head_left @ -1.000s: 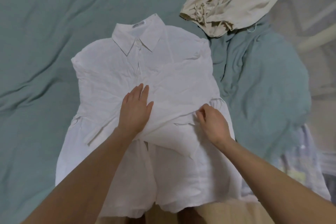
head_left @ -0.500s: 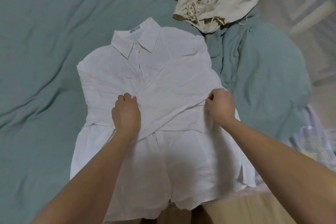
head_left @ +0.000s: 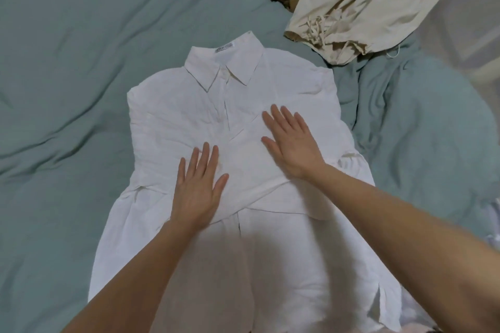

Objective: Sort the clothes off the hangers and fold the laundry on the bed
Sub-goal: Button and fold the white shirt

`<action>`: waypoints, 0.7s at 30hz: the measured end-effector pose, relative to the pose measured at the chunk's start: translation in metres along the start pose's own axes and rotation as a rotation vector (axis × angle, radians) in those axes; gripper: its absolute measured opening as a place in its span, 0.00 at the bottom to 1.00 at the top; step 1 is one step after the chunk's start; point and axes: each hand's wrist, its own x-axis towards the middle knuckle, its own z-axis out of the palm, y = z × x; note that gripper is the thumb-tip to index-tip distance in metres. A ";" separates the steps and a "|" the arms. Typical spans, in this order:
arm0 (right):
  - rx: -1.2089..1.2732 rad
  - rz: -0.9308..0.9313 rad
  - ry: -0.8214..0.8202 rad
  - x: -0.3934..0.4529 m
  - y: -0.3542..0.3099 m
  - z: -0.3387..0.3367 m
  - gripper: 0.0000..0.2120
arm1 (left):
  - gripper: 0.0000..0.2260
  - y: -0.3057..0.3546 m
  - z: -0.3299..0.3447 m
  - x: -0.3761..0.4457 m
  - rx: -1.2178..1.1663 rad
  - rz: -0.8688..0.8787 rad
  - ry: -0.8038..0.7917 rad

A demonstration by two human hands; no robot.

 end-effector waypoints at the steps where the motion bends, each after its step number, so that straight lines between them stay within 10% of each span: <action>1: -0.014 0.097 -0.044 0.006 0.014 0.006 0.29 | 0.33 -0.007 0.008 -0.002 -0.007 -0.035 -0.031; 5: -0.030 0.459 -0.062 0.013 0.059 0.003 0.29 | 0.32 -0.018 0.021 -0.001 0.000 -0.071 -0.095; 15: 0.258 -0.263 -0.002 -0.056 -0.103 -0.008 0.20 | 0.16 -0.055 -0.034 -0.093 -0.291 -0.387 0.235; 21: 0.311 -0.255 -0.128 -0.058 -0.210 0.020 0.13 | 0.20 -0.102 -0.037 -0.192 -0.432 -0.722 0.069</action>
